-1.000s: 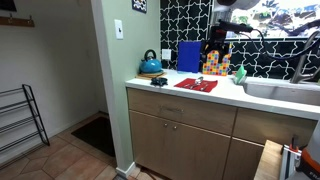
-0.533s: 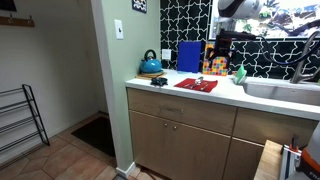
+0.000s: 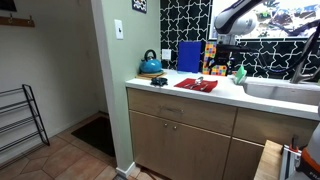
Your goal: Remove the knife at the far right and use it to slide the towel slightly to the right then place it on the worktop on the left side of the towel, pick up the remaining knife on the towel and place it next to the one on the worktop
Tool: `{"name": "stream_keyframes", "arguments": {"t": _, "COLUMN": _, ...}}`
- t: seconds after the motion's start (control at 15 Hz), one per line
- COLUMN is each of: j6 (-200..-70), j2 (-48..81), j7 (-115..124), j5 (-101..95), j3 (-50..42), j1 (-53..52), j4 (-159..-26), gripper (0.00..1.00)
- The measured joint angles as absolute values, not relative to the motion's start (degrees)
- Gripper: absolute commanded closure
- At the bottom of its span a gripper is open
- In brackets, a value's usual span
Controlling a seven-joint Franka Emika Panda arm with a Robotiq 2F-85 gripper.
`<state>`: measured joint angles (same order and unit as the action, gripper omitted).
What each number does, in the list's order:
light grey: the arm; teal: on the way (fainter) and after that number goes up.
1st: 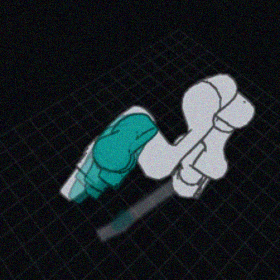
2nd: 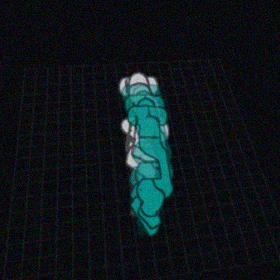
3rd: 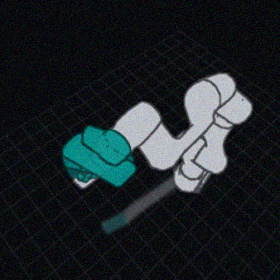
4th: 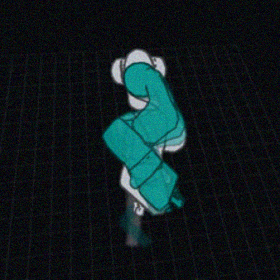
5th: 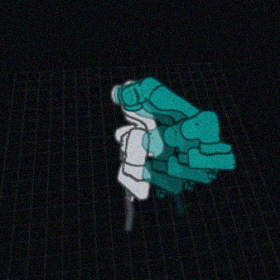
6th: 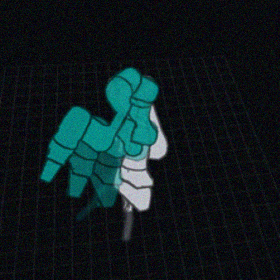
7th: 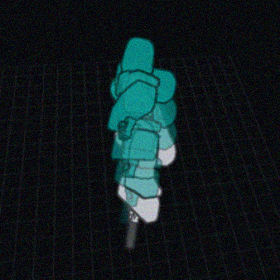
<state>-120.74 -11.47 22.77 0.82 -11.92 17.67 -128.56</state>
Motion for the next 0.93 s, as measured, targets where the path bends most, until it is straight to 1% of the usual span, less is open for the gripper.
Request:
{"name": "stream_keyframes", "arguments": {"t": 0.4, "j6": -126.3, "j2": -4.5, "j7": 23.6, "j5": 4.0, "j3": -14.3, "j1": 17.8, "j4": -126.8, "gripper": 0.00}}
{"name": "stream_keyframes", "arguments": {"t": 0.93, "j6": -131.1, "j2": 3.9, "j7": 26.2, "j5": 9.2, "j3": -14.7, "j1": 17.6, "j4": -122.0, "gripper": 0.00}}
